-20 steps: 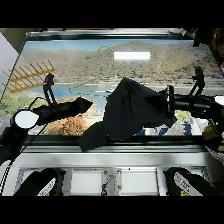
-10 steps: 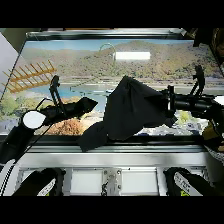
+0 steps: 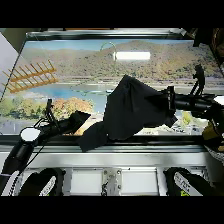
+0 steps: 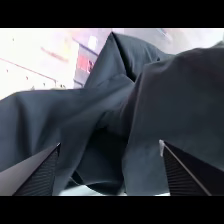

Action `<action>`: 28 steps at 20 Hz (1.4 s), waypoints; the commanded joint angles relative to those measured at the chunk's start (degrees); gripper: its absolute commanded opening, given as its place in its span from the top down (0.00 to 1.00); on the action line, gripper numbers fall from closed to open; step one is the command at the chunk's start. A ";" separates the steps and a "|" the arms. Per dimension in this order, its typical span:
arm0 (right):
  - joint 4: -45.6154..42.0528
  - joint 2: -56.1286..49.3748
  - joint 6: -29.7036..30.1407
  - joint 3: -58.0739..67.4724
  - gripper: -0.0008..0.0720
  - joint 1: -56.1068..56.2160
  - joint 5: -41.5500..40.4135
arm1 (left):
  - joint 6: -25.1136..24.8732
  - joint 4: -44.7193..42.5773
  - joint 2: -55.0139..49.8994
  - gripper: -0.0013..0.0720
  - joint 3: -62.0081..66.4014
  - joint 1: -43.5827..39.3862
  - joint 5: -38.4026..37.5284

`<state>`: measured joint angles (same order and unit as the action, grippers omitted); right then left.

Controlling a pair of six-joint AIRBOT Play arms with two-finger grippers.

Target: Fold the clothes and pants, and hang the long-sleeved shirts on hangers.

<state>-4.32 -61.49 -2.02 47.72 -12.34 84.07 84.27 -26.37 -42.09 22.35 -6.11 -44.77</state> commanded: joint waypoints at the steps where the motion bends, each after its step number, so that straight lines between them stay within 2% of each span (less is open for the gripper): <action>1: 0.00 0.04 -0.87 0.07 0.98 0.04 -0.31 | -19.08 22.36 -6.16 0.00 -4.28 -0.22 -1.81; 4: 0.00 0.04 -1.27 0.07 0.98 0.04 -0.28 | -32.85 38.07 -13.73 0.00 -4.13 -4.76 -3.87; 5: 0.00 0.04 -1.27 0.07 0.98 0.04 -0.28 | -35.82 41.64 -15.96 0.00 -4.13 -6.05 -5.31; 10: -0.02 0.04 -1.27 0.07 0.98 0.04 -0.28 | -45.18 55.49 -26.23 0.00 -4.13 -10.56 -11.74; 11: -0.04 0.04 -1.29 0.07 0.98 0.04 -0.28 | -47.28 58.82 -27.65 0.10 -4.13 -11.43 -13.03; 12: -0.09 0.04 -1.57 0.07 0.98 0.04 -0.28 | -49.20 61.44 -28.79 0.15 -4.13 -12.22 -14.21; 14: -1.31 0.04 -2.56 0.07 0.98 0.04 -0.31 | -49.75 63.98 -30.42 0.18 -4.13 -13.33 -15.21; 15: -2.32 0.04 -3.02 0.07 0.98 0.04 -0.31 | -49.90 63.76 -30.88 0.50 -4.13 -13.31 -15.32; 16: -3.15 0.04 -3.91 0.07 0.98 0.04 -0.35 | -50.03 63.56 -30.99 0.78 -4.13 -13.03 -15.28; 17: -3.50 0.04 -4.09 0.07 0.98 0.04 -0.28 | -50.36 63.56 -30.88 0.93 -4.13 -12.46 -15.96; 18: -3.39 0.04 -4.09 0.07 0.98 0.04 -0.37 | -51.58 63.39 -30.34 0.97 -4.13 -11.30 -17.42; 21: -3.45 0.94 -6.56 0.07 0.98 0.04 -5.38 | -51.17 58.40 -24.39 0.97 -4.13 -7.87 -16.04; 24: -3.78 2.84 -7.04 0.07 0.98 0.04 -12.37 | -45.40 45.57 -14.51 0.97 -4.13 -6.91 -10.71; 28: -5.38 3.72 -7.10 0.07 0.98 0.07 -15.78 | -38.12 27.76 -2.10 0.97 -4.13 -6.88 -10.51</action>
<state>-8.54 -58.46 -8.67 47.72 -12.34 72.07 40.45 15.07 -52.23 18.22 -13.32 -56.71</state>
